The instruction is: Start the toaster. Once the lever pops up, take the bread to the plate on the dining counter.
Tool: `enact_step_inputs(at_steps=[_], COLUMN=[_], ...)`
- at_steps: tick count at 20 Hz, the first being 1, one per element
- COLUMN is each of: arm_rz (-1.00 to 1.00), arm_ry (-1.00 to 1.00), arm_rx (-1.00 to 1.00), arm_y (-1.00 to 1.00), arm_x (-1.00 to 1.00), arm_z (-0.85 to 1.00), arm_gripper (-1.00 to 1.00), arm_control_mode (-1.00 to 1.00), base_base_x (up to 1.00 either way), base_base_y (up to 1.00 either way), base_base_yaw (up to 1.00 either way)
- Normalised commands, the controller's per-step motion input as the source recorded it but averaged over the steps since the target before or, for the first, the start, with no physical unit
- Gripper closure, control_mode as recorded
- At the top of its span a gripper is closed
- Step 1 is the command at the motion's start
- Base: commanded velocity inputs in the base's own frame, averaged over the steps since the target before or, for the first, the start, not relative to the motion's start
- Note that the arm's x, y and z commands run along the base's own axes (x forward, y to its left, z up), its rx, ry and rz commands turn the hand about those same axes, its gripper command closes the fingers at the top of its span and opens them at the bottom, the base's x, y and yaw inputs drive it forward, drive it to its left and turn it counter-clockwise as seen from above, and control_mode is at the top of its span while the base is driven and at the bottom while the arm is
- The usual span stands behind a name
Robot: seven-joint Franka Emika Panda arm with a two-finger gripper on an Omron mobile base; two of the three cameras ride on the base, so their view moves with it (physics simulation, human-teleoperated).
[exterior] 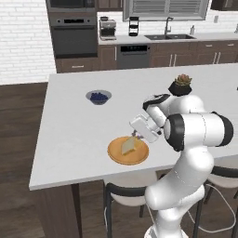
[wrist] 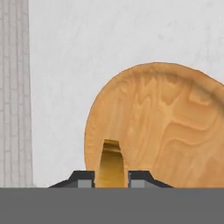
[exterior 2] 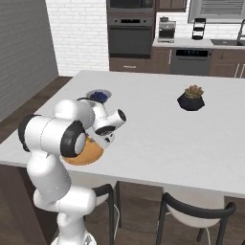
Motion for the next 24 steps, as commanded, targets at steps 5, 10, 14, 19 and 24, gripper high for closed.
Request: enact_step_inputs(at_steps=[5, 10, 14, 19, 24], arm_rz=[0.0, 0.0, 0.0, 0.0, -0.05], arm_ry=[-0.07, -0.02, 0.0, -0.03, -0.04], arm_rx=[0.0, 0.0, -0.06, -0.13, -0.32], arm_y=[0.0, 0.0, 0.01, 0.02, 0.0], arm_x=[0.25, 0.01, -0.16, -0.01, -0.04], arm_z=[-0.37, -0.11, 0.01, 0.0, 0.0], arm_gripper=[-1.0, -1.0, -1.0, -1.0, -1.0], arm_control_mode=[-1.0, -1.0, -1.0, -1.0, -1.0], base_base_x=[0.0, 0.0, 0.0, 0.0, 0.0], base_base_y=[0.0, 0.0, 0.0, 0.0, 0.0], base_base_yaw=[0.0, 0.0, 0.0, 0.0, 0.0])
